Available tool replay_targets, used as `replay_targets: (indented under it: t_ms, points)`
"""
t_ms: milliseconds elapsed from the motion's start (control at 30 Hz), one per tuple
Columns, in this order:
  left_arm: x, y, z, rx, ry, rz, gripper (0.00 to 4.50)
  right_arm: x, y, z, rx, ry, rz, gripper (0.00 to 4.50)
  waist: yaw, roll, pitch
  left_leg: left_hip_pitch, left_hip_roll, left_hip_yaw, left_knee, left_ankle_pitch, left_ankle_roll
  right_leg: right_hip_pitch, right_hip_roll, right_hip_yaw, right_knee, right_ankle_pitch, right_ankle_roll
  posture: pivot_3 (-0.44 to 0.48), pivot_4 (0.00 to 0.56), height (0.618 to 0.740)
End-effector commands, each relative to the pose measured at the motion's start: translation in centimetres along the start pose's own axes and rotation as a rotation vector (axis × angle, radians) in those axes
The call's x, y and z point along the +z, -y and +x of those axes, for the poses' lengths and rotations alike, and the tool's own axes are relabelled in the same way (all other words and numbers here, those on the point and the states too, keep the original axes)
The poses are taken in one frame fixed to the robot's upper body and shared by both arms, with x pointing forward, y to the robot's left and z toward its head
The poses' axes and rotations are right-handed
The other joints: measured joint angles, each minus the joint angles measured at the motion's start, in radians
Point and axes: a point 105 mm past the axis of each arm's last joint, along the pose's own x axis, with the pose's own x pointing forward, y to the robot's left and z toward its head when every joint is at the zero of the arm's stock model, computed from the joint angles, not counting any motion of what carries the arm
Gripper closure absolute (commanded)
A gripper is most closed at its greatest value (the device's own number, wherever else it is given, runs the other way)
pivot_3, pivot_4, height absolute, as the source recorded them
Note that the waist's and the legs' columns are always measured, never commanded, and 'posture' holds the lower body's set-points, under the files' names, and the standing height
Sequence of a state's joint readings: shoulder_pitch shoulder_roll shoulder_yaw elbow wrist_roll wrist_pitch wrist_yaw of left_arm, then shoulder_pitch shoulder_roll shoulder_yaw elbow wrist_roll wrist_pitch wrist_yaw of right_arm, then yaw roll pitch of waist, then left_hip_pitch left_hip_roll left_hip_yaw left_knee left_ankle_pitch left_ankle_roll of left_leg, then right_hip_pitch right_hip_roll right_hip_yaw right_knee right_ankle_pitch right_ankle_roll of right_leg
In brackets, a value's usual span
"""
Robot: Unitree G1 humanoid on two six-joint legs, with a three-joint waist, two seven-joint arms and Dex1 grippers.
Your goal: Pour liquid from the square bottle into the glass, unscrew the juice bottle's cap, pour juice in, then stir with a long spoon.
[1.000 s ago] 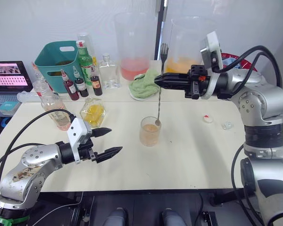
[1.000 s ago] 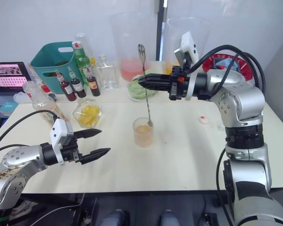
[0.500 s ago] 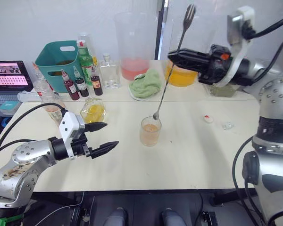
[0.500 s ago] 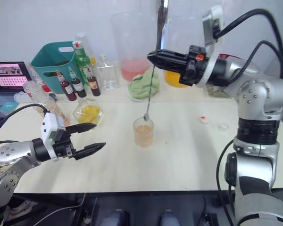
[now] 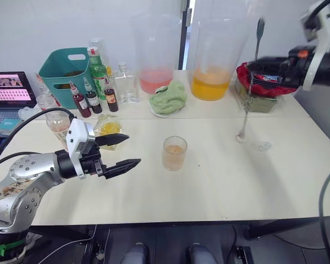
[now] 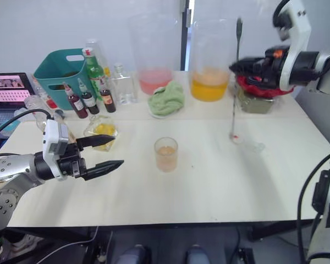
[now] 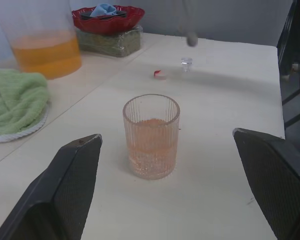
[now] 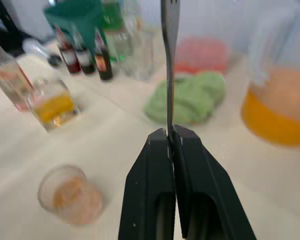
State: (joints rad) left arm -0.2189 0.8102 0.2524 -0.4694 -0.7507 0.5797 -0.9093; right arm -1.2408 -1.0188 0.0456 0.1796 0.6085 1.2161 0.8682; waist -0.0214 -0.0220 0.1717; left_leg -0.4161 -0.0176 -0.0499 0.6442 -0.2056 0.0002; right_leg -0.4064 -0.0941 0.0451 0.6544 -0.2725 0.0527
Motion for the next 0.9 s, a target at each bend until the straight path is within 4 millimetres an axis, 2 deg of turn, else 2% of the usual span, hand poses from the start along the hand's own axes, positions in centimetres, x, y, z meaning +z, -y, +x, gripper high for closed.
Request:
replay_targets:
  t_ms: [33, 133, 300, 433, 600, 767, 867, 900]
  points:
    - [0.1, 0.9, 0.1, 0.002, -0.011, 0.047, 0.05, -2.6, 1.2, 0.8, -0.047, -0.209, 0.048, 4.5, -0.007, 0.0, 0.0, 0.0, 0.0, 0.0, 0.0, 0.0, 0.0, 0.0, 0.0, 0.0, 0.0, 0.0, 0.0, 0.0, 0.15, 0.74]
    - [-0.2, 0.7, 0.0, 0.043, -0.039, 0.055, 0.05, -5.2, 1.4, 1.8, -0.026, -0.365, 0.217, 4.5, -0.014, 0.001, 0.001, 0.0, 0.0, 0.0, 0.0, 0.0, 0.0, 0.0, 0.0, 0.001, 0.0, 0.0, 0.0, 0.0, 0.15, 0.74]
    - [0.0, 0.7, -0.3, 0.105, -0.031, 0.083, 0.05, -8.0, 2.0, 4.2, -0.038, -0.464, 0.382, 4.5, -0.015, 0.001, 0.001, 0.0, 0.0, -0.001, 0.0, 0.0, 0.0, -0.001, 0.0, 0.0, 0.001, 0.0, 0.0, 0.0, 0.15, 0.74]
    - [-0.2, 0.8, -1.0, 0.169, -0.038, 0.098, 0.05, -11.1, 1.9, 6.7, -0.065, -0.563, 0.403, 4.5, -0.016, 0.001, 0.001, -0.001, -0.001, -0.001, 0.0, 0.0, 0.0, -0.002, -0.001, 0.0, 0.002, 0.0, 0.0, 0.0, 0.15, 0.74]
    - [-0.1, 0.9, -1.6, 0.213, -0.045, 0.102, 0.05, -12.9, 1.6, 8.5, -0.068, -0.607, 0.426, 4.5, -0.015, 0.0, 0.0, -0.009, -0.002, -0.001, 0.002, 0.0, -0.001, -0.012, -0.001, 0.001, 0.008, 0.0, -0.001, 0.0, 0.15, 0.74]
    - [-0.1, 0.7, -2.6, 0.308, -0.055, 0.121, 0.05, -17.1, 1.0, 10.5, -0.099, -0.71, 0.384, 4.5, -0.019, 0.0, 0.0, -0.009, -0.002, -0.001, 0.002, 0.001, -0.001, -0.014, -0.001, 0.002, 0.009, 0.0, -0.001, 0.0, 0.15, 0.74]
    - [-0.2, 1.0, -2.8, 0.313, -0.061, 0.115, 0.05, -17.8, 0.7, 11.0, -0.1, -0.73, 0.393, 4.5, -0.02, 0.0, 0.0, -0.01, -0.002, -0.001, 0.001, 0.001, -0.001, -0.015, -0.001, 0.002, 0.01, 0.0, -0.001, 0.0, 0.15, 0.74]
    - [-0.5, 1.0, -2.7, 0.311, -0.075, 0.118, 0.02, -17.9, 0.7, 11.2, -0.1, -0.73, 0.387, 4.18, -0.018, 0.0, 0.0, -0.009, -0.001, -0.001, 0.001, 0.001, -0.001, -0.014, -0.001, 0.002, 0.01, 0.0, -0.001, 0.0, 0.15, 0.74]
